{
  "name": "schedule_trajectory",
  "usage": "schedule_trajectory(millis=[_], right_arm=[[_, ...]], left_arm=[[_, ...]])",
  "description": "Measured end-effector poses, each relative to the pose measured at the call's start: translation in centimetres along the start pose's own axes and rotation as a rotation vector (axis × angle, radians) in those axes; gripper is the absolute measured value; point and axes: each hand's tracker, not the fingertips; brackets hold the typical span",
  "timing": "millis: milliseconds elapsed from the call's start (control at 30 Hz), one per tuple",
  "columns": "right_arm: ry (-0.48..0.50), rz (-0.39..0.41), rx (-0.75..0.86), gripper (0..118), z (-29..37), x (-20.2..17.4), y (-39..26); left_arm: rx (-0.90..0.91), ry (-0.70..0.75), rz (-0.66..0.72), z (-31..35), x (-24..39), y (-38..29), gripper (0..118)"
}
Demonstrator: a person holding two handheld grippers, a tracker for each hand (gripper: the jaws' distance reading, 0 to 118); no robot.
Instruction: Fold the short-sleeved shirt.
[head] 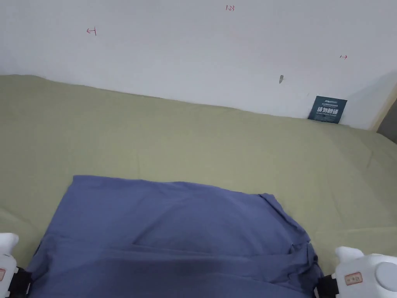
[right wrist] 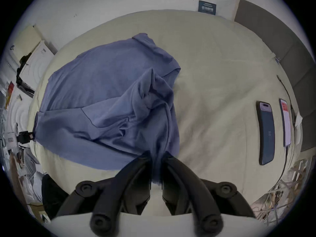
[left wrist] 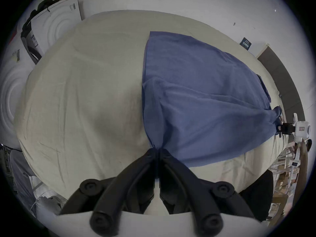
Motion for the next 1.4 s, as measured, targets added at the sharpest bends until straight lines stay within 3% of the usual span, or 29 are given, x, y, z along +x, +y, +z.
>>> schedule_trajectory(millis=[200, 400, 567, 900, 1100, 1133, 1167, 1200, 1233, 1267, 1400], right_arm=[[0.070, -0.030, 0.036, 10, 3.9, 1.0, -0.3], [0.057, 0.027, 0.032, 10, 8.3, -0.1, -2.6], [0.070, 0.013, -0.001, 10, 10.2, -0.3, -6.9], [0.042, -0.028, -0.085, 10, 5.4, 1.9, -13.1], [0.006, 0.016, -0.087, 11, 4.2, 1.9, -13.2], [0.007, 0.020, -0.087, 15, 4.5, 1.8, -13.1], [0.012, 0.026, -0.086, 29, 4.9, 1.7, -13.1], [0.009, 0.036, -0.086, 51, 5.6, 1.5, -12.9], [-0.023, 0.063, -0.069, 81, 6.5, 1.4, -12.7], [-0.045, 0.081, -0.054, 87, 7.4, 1.3, -12.5], [-0.025, 0.042, 0.055, 85, 11.3, 0.5, -10.7]], left_arm=[[0.043, -0.067, 0.012, 2.9, -0.9, 0.3, 4], [0.054, -0.097, -0.024, 6.0, -1.5, -1.2, 4], [0.015, -0.118, -0.019, 6.4, -2.3, -4.9, 4], [-0.068, -0.133, 0.041, 2.9, -3.9, -11.4, 4], [-0.058, -0.134, 0.061, 2.4, -3.9, -11.7, 6], [-0.053, -0.138, 0.063, 2.6, -3.8, -11.7, 25], [-0.053, -0.142, 0.062, 3.2, -3.7, -11.6, 55], [-0.057, -0.130, 0.055, 3.8, -3.6, -11.5, 87], [-0.057, -0.107, 0.042, 4.6, -3.5, -11.3, 103], [-0.045, -0.110, 0.037, 5.7, -3.4, -11.2, 102], [0.069, -0.122, 0.065, 10.2, -2.7, -9.1, 102]])
